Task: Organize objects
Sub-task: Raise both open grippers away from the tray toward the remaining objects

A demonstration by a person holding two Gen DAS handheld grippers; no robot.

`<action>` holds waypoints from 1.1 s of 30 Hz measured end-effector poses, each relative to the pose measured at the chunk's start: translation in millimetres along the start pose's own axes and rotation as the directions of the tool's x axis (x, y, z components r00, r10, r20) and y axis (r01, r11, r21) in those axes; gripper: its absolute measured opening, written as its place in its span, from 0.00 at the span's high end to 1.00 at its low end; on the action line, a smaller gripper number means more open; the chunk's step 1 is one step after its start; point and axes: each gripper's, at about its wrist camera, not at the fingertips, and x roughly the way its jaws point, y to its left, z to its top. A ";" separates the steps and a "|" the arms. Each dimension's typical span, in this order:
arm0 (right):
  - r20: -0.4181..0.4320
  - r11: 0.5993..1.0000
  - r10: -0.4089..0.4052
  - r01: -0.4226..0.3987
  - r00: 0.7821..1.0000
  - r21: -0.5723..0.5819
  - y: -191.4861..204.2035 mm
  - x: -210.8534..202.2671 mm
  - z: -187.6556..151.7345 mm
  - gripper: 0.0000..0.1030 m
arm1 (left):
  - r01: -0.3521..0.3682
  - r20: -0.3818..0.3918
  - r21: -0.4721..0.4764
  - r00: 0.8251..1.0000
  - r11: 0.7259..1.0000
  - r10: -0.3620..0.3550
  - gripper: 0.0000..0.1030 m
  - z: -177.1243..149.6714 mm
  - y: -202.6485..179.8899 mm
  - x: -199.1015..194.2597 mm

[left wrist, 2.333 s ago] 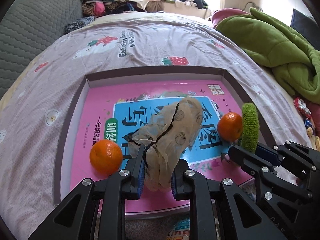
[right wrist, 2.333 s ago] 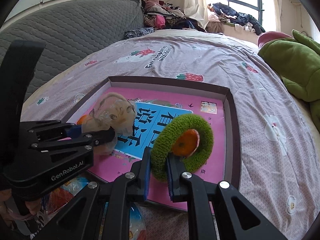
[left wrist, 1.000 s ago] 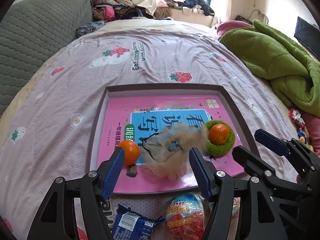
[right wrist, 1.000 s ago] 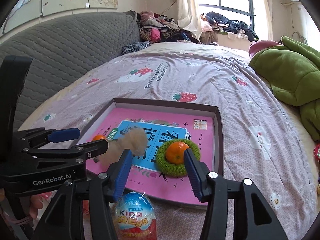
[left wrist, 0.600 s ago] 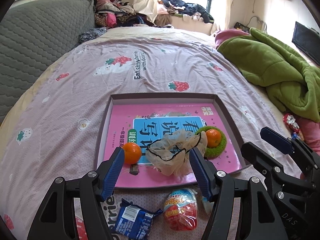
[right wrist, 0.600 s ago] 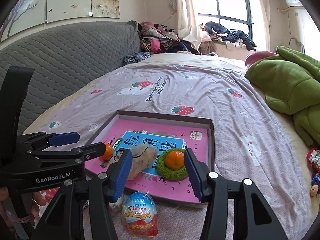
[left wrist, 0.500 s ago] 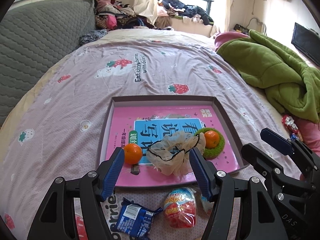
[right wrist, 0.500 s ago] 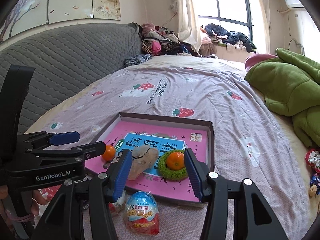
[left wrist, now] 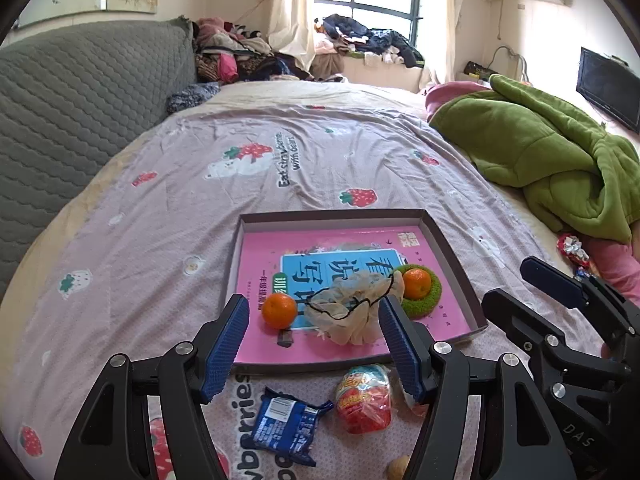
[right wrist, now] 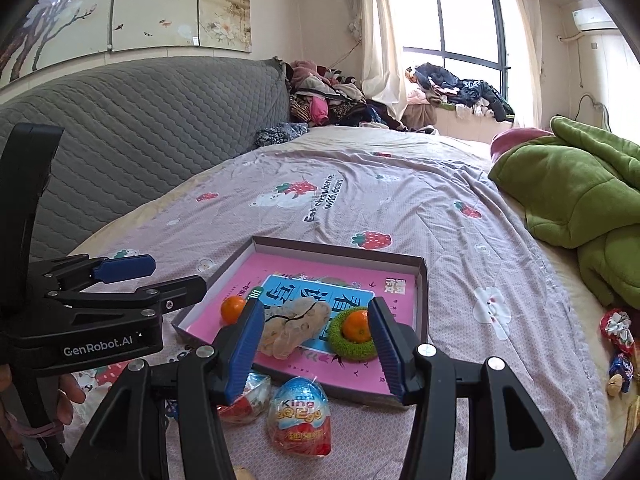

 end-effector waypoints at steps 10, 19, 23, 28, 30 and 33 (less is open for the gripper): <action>0.035 1.000 0.025 -0.025 0.999 -0.003 8.5 -26.3 -1.4 0.48 | -0.002 0.020 -0.006 1.000 1.000 0.002 0.33 -7.8 5.1 -18.5; 0.045 0.999 0.028 -0.027 0.999 -0.018 16.9 -43.2 -9.2 0.48 | -0.004 0.024 -0.006 1.000 1.000 0.004 0.33 -22.1 8.6 -34.3; 0.040 0.999 0.031 -0.030 0.999 -0.024 21.1 -48.0 -17.0 0.48 | -0.011 0.030 -0.001 0.999 1.000 0.011 0.33 -29.3 11.4 -42.1; 0.027 0.999 0.033 -0.032 0.999 -0.024 25.8 -54.0 -31.2 0.48 | -0.012 0.036 -0.005 0.999 1.000 0.012 0.33 -39.1 15.8 -52.0; 0.019 0.999 0.033 -0.032 0.999 -0.023 27.0 -55.7 -37.7 0.48 | -0.013 0.039 -0.003 0.999 1.000 0.013 0.33 -43.1 16.7 -55.6; 0.005 0.999 0.036 -0.035 0.999 -0.024 30.4 -56.7 -46.3 0.48 | -0.025 0.050 0.004 0.998 1.000 0.025 0.33 -50.4 17.2 -60.7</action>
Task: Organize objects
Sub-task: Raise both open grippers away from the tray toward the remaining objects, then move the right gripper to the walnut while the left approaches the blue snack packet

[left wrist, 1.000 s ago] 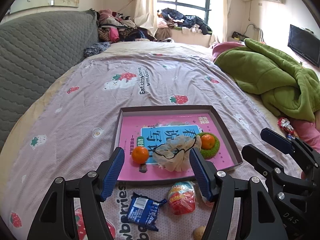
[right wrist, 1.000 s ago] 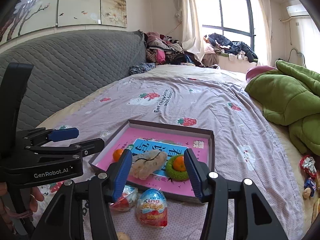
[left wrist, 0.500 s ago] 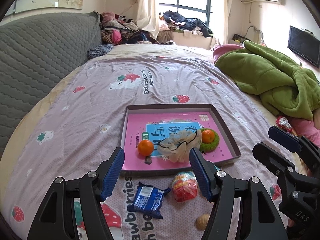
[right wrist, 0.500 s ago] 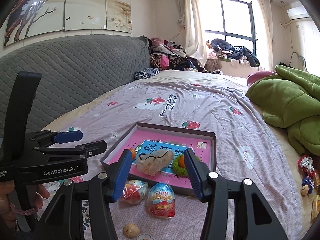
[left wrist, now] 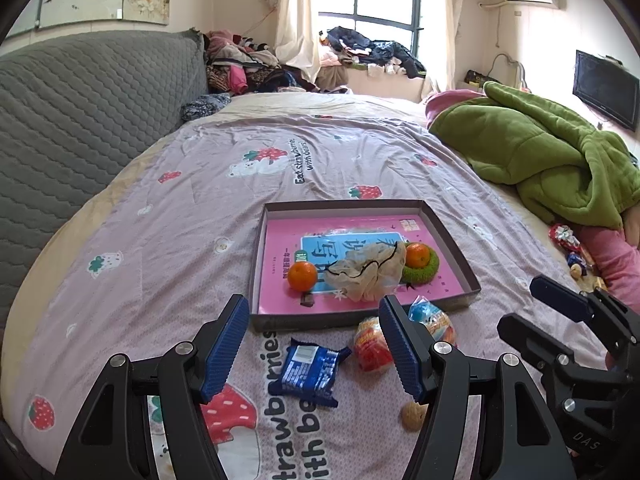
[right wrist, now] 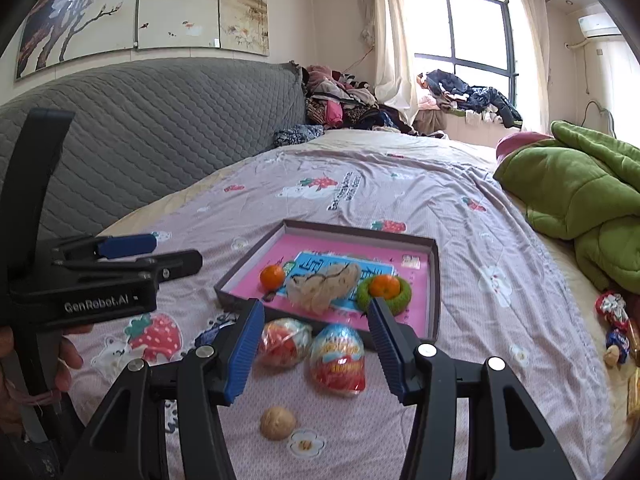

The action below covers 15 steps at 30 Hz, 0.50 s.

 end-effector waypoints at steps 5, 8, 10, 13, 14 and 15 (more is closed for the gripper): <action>-0.020 1.000 0.006 -0.006 1.000 -0.004 2.9 0.5 -10.5 0.48 | -0.006 -0.009 0.010 1.000 1.000 0.007 0.33 -15.5 1.1 -2.0; -0.032 1.000 0.009 -0.009 0.999 -0.003 5.1 2.0 -15.7 0.48 | -0.012 -0.021 0.015 1.000 1.000 0.013 0.33 -23.1 2.1 -0.1; -0.040 1.000 0.013 -0.013 0.999 -0.005 7.3 2.9 -18.2 0.48 | -0.014 -0.025 0.015 1.000 1.000 0.015 0.33 -26.9 3.7 1.2; -0.051 1.000 0.013 -0.014 0.999 -0.007 8.9 4.2 -23.2 0.48 | -0.015 -0.039 0.013 0.999 1.000 0.015 0.33 -32.4 5.8 4.3; -0.056 1.000 0.016 -0.016 0.998 -0.006 9.3 4.7 -25.1 0.48 | -0.014 -0.043 0.015 0.999 1.000 0.015 0.33 -34.3 6.3 5.5; -0.061 1.000 0.016 -0.016 0.998 -0.006 9.5 5.7 -26.6 0.48 | -0.014 -0.047 0.015 0.999 1.000 0.015 0.33 -35.7 6.6 6.6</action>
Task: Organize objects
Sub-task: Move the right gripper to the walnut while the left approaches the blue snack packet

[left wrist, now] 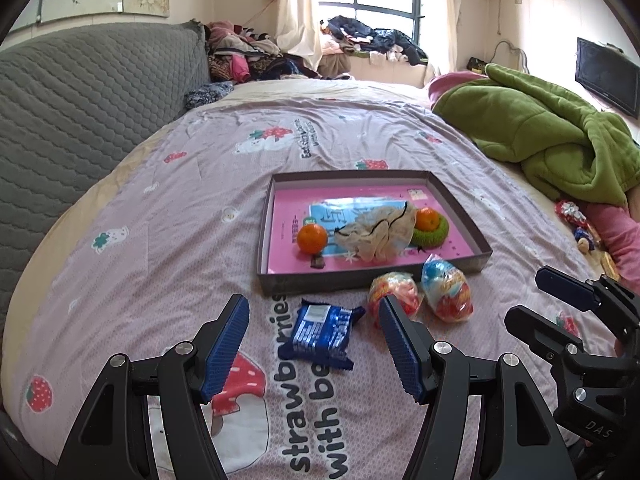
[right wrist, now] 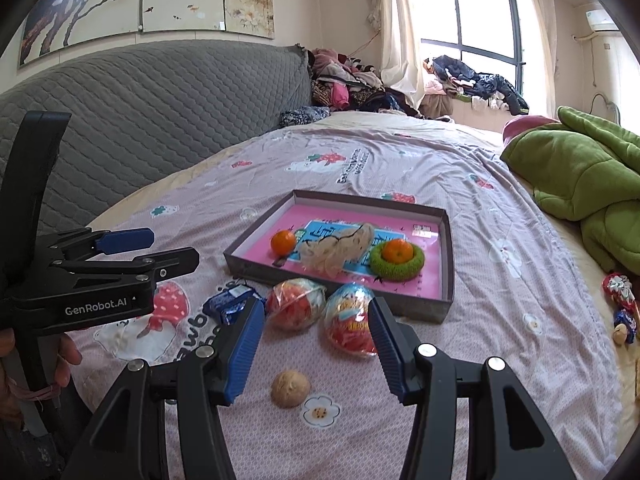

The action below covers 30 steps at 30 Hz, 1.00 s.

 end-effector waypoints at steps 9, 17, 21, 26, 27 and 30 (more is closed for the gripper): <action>-0.032 1.000 0.000 0.000 0.999 -0.003 4.1 5.2 -10.0 0.48 | 0.000 -0.036 0.007 0.999 1.000 0.000 0.33 -12.5 1.1 9.0; -0.065 1.000 0.007 -0.006 0.998 0.007 4.8 9.7 -19.2 0.48 | 0.006 -0.052 0.015 0.999 1.000 -0.006 0.33 -17.8 0.9 10.5; -0.073 1.000 0.004 -0.003 0.997 0.005 7.8 9.5 -23.1 0.48 | 0.010 -0.058 0.022 0.998 1.000 -0.008 0.33 -19.4 0.0 10.8; -0.094 1.000 0.005 -0.005 0.996 0.000 12.9 12.8 -29.5 0.48 | 0.020 -0.076 0.031 0.997 0.999 -0.018 0.33 -23.2 -1.8 14.2; -0.098 1.000 0.006 -0.006 0.995 -0.002 13.9 13.8 -31.3 0.48 | 0.023 -0.079 0.032 0.997 0.999 -0.021 0.33 -24.6 -2.1 15.2; -0.114 1.000 0.009 -0.009 0.993 -0.004 16.9 17.2 -35.2 0.48 | 0.030 -0.098 0.039 0.995 0.999 -0.026 0.33 -28.0 -3.3 18.8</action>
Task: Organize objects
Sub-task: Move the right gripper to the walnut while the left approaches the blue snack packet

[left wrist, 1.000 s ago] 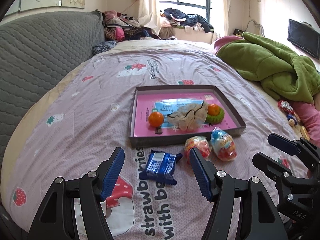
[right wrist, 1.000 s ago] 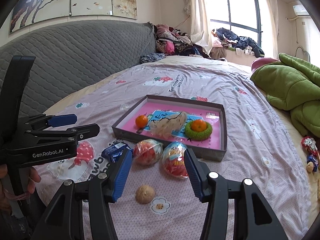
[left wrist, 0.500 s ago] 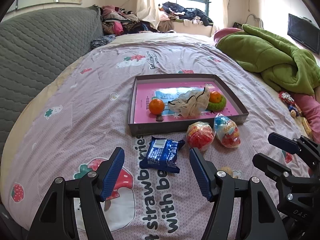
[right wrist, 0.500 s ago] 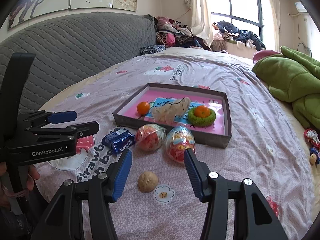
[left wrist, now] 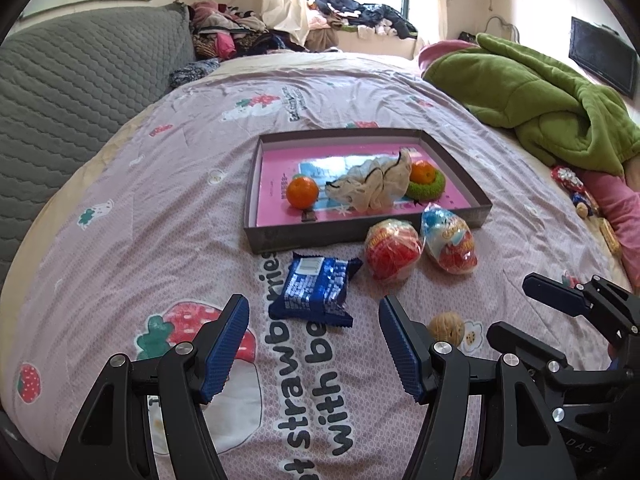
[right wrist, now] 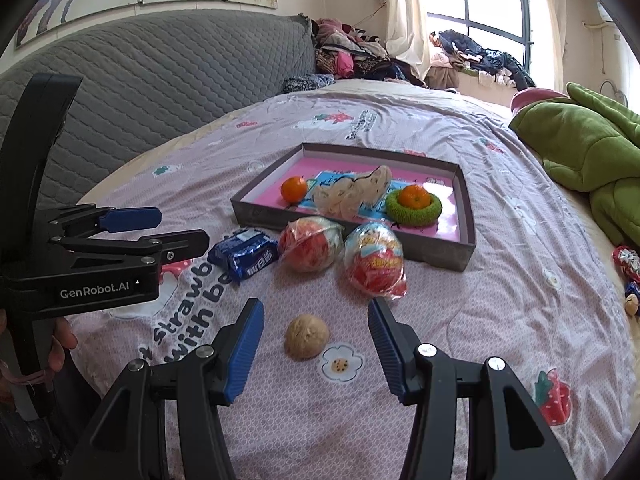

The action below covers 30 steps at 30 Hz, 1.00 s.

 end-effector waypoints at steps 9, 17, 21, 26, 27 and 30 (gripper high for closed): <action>-0.034 1.000 0.009 -0.009 0.999 -0.006 5.0 9.1 -7.2 0.48 | 0.021 -0.057 0.006 0.998 1.000 -0.021 0.33 -7.3 0.8 11.5; -0.065 1.000 0.022 -0.022 0.998 0.003 8.2 16.0 -14.3 0.48 | 0.036 -0.087 0.007 0.996 0.999 -0.036 0.33 -14.5 -1.2 16.7; -0.080 1.000 0.024 -0.024 0.996 0.009 9.1 19.5 -17.5 0.48 | 0.036 -0.096 0.013 0.995 0.999 -0.035 0.33 -16.6 -1.6 17.8; -0.090 1.000 0.021 -0.020 0.996 0.014 10.0 22.5 -19.4 0.48 | 0.042 -0.109 0.007 0.993 0.999 -0.041 0.33 -17.7 -0.3 21.8; -0.093 1.000 0.021 -0.020 0.995 0.016 10.2 23.5 -20.5 0.48 | 0.040 -0.110 0.007 0.993 0.999 -0.039 0.33 -18.0 0.0 22.5; -0.098 1.000 0.014 -0.012 0.995 0.019 9.9 26.2 -21.4 0.48 | 0.044 -0.112 0.004 0.993 0.999 -0.044 0.33 -19.0 0.4 24.9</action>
